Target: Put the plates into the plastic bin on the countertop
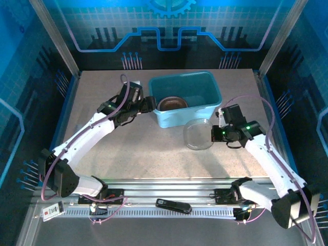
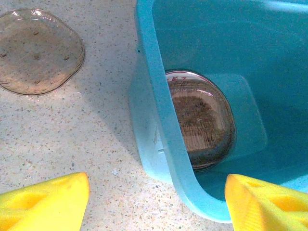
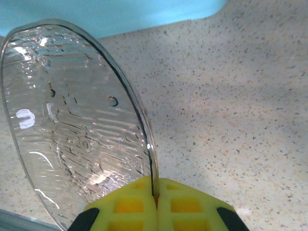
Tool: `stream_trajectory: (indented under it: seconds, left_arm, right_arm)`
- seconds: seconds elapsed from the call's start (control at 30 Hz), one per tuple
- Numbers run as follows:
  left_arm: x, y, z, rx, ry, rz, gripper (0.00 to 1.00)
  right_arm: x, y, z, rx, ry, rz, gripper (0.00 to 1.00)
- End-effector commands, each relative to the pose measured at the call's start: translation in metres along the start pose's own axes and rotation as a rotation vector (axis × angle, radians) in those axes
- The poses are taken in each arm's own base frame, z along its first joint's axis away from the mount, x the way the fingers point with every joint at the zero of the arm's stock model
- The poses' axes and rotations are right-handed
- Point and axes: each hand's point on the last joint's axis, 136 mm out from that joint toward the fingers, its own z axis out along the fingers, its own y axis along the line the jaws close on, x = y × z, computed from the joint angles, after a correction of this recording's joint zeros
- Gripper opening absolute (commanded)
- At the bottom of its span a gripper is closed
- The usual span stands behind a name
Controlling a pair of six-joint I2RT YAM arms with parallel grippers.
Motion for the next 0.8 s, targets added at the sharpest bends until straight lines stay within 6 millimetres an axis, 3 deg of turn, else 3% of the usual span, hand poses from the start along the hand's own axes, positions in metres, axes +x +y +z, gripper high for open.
stream_trajectory:
  seconds: [0.0, 0.27, 0.77]
  left_arm:
    - [-0.008, 0.001, -0.012, 0.016, -0.035, 0.023, 0.75]
    - [-0.015, 0.005, -0.024, 0.012, -0.066, 0.024, 0.75]
    - [-0.014, 0.020, -0.026, -0.002, -0.062, -0.007, 0.77]
  right_arm:
    - [-0.002, 0.005, -0.025, 0.004, -0.009, -0.002, 0.00]
    - [-0.040, 0.023, -0.065, -0.031, -0.101, -0.008, 0.00]
    - [-0.119, 0.050, -0.091, -0.051, -0.200, -0.120, 0.00]
